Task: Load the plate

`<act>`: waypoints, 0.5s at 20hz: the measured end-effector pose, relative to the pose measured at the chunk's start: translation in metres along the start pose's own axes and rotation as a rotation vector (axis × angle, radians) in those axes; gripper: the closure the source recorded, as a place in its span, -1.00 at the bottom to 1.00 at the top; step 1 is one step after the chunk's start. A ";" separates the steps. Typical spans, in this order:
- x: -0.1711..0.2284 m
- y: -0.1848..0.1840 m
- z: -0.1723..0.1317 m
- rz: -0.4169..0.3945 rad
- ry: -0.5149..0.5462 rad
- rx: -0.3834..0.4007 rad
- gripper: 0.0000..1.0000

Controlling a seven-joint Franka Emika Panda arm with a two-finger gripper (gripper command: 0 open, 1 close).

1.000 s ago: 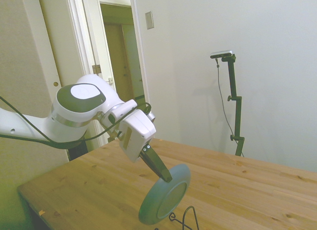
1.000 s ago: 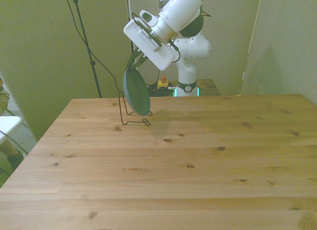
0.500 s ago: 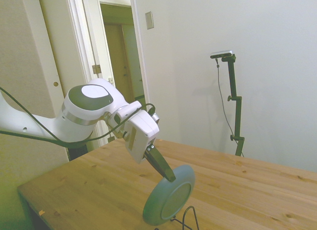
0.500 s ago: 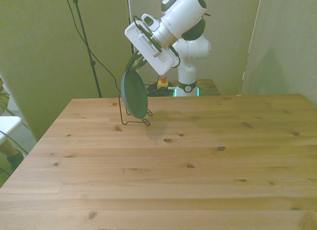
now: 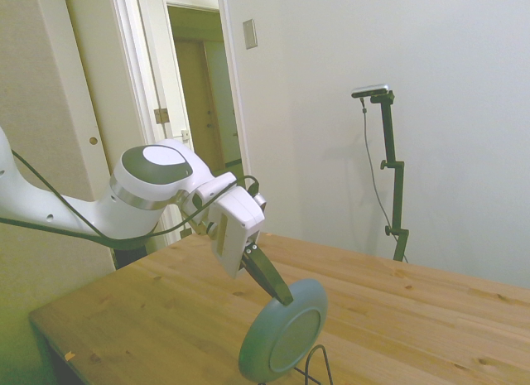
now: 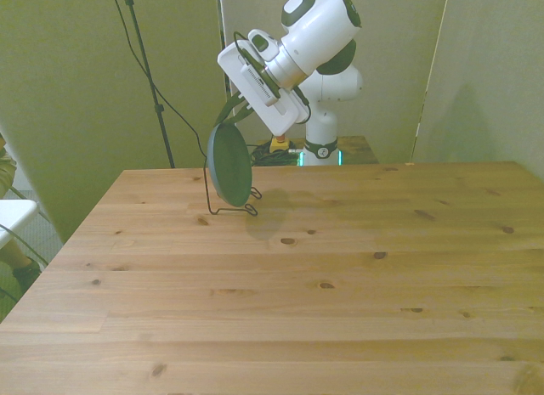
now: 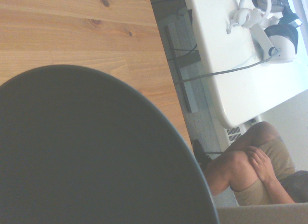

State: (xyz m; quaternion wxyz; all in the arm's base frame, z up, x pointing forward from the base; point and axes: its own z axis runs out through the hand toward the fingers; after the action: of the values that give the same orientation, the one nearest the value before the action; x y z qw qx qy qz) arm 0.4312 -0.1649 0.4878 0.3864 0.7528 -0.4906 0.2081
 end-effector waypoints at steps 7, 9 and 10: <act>-0.001 -0.003 0.009 -0.007 0.002 -0.017 1.00; -0.002 -0.005 0.010 -0.009 0.009 -0.020 1.00; -0.002 -0.006 0.010 -0.009 0.011 -0.021 1.00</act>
State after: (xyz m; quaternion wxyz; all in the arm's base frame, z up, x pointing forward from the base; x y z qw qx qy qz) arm 0.4348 -0.1706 0.4776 0.3981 0.7498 -0.4871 0.2051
